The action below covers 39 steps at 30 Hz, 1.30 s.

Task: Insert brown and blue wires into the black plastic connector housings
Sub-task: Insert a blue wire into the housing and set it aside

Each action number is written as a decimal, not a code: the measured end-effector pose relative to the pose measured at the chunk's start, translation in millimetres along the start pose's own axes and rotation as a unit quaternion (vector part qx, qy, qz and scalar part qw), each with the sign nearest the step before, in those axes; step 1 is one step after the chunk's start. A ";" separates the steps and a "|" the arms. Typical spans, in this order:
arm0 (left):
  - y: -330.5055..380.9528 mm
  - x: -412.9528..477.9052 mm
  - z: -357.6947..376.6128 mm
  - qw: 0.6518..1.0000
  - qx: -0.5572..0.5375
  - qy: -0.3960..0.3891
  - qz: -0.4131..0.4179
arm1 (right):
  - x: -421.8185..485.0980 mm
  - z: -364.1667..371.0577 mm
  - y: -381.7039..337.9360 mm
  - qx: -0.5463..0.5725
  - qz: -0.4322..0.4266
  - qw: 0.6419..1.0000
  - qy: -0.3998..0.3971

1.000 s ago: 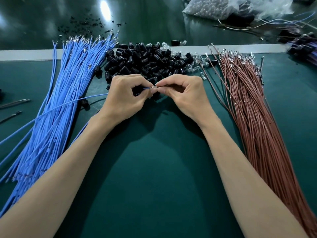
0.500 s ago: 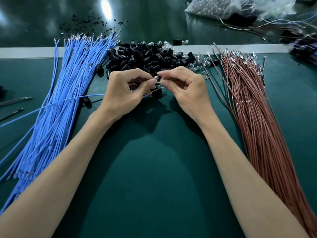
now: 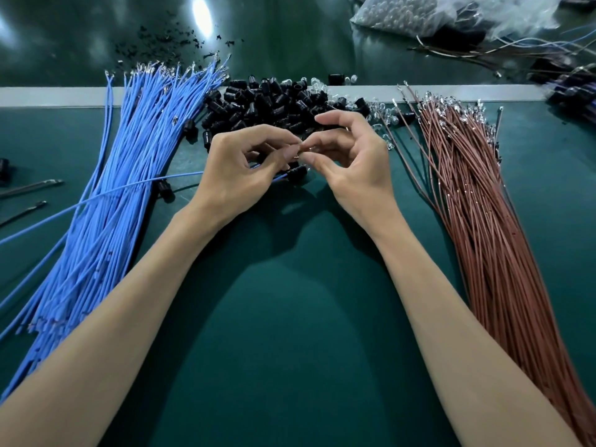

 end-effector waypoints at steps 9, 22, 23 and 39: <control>-0.4 3.5 2.5 0.997 -0.030 0.050 -0.042 | -2.4 5.0 -1.5 0.024 -0.028 0.997 0.063; 5.7 4.1 7.0 0.991 -0.089 0.022 -0.099 | -3.6 6.4 0.0 0.011 -0.020 0.995 0.094; 5.5 3.9 6.7 0.990 -0.091 0.017 -0.102 | -3.2 6.4 0.5 0.011 -0.019 0.996 0.091; 5.8 4.7 5.6 0.983 -0.117 0.007 -0.143 | -3.9 6.3 3.3 0.029 0.010 0.997 0.064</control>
Point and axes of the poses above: each hand's wrist, its own x-axis towards the middle knuckle, its own z-axis out of the palm, y = z × x, the point moved 2 cm from there along x, towards the middle knuckle, and after that the axes turned 13 degrees about z, right-handed, at the moved point
